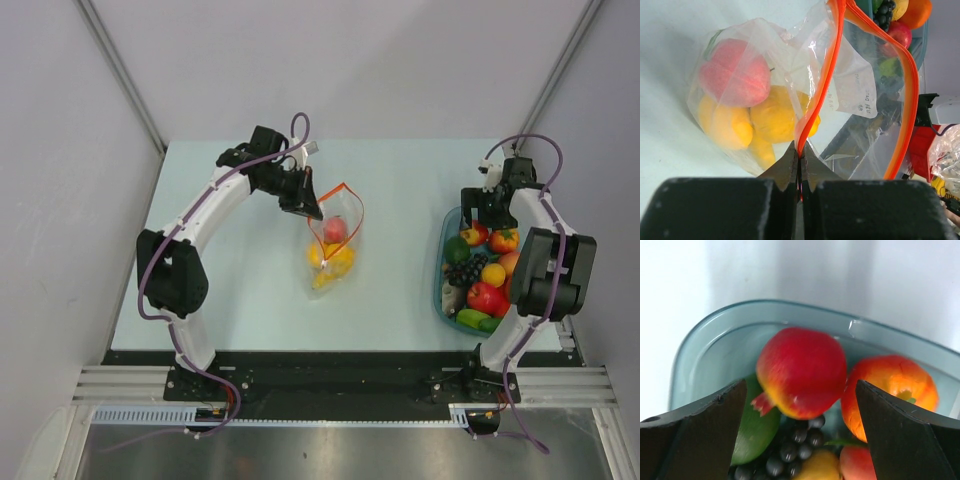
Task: Place the food in the zip-top bag and seal the zipper
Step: Pick up the fake fruit from the bin, then place the fake fruit in the zipper food storage bag.
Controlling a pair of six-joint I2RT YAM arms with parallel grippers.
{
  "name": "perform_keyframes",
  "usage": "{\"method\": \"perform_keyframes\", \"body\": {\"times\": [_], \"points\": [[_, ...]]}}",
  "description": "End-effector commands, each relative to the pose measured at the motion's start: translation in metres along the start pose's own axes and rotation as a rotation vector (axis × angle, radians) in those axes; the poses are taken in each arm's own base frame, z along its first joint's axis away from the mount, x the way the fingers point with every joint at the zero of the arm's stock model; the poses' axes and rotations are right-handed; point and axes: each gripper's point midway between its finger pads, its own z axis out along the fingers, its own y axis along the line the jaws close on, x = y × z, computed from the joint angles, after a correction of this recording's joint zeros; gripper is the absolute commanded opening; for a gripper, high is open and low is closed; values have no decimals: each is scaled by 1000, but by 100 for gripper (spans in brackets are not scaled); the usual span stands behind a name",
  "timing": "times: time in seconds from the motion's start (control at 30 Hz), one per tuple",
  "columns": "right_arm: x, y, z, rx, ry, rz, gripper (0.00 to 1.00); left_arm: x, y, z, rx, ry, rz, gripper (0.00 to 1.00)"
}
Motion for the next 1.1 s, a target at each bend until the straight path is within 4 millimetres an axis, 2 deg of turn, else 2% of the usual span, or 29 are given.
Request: {"method": "perform_keyframes", "body": {"times": [0.0, 0.17, 0.27, 0.33, 0.47, 0.5, 0.57, 0.6, 0.67, 0.7, 0.73, 0.77, 0.8, 0.83, 0.87, 0.9, 0.93, 1.0, 1.03, 1.07], "points": [[-4, -5, 18, 26, -10, -2, 95, -11, 2, -8, -15, -35, 39, 5], [-1, 1, 28, 4, 4, 7, 94, -11, 5, -9, -25, -34, 30, 5], [0, 6, 32, -14, 8, 5, 90, -11, 6, -9, -28, -34, 26, 5], [1, 9, 32, -26, 14, 2, 82, -12, 6, -9, -29, -34, 25, 5], [-3, 13, 9, -47, -7, -20, 70, -13, 5, -10, -30, -38, 25, 5], [-8, 14, -6, -56, -35, -27, 63, -14, 5, -10, -33, -40, 25, 5], [-15, 17, -24, -70, -74, -44, 58, -13, 4, -11, -30, -39, 24, 5], [-24, 26, -45, -109, -131, -60, 56, -12, 2, -12, -25, -41, 23, 5], [-37, 42, -70, -169, -208, -95, 55, -12, 0, -13, -20, -42, 14, 5], [-46, 57, -83, -234, -261, -114, 53, -12, 0, -12, -20, -45, 14, 5], [-58, 74, -106, -268, -336, -154, 52, -12, 0, -11, -18, -45, 12, 5], [-65, 86, -117, -301, -377, -172, 51, -12, -1, -11, -15, -42, 11, 5], [-78, 107, -133, -377, -448, -185, 49, -12, 0, -10, -18, -43, 8, 5], [-87, 131, -155, -434, -515, -225, 47, -12, 1, -9, -17, -40, 8, 4], [-92, 152, -169, -502, -556, -250, 43, -12, 1, -9, -20, -38, 8, 5], [-107, 168, -185, -542, -628, -250, 41, -12, -1, -8, -20, -34, 8, 4], [-108, 202, -202, -616, -666, -300, 41, -12, -1, -6, -21, -33, 9, 4], [-121, 234, -226, -700, -756, -328, 40, -11, -4, -5, -18, -27, 11, 4], [-117, 266, -234, -772, -761, -363, 40, -12, -6, -6, -17, -31, 13, 4], [-121, 278, -240, -792, -785, -374, 40, -12, -7, -6, -14, -32, 16, 4]]}}
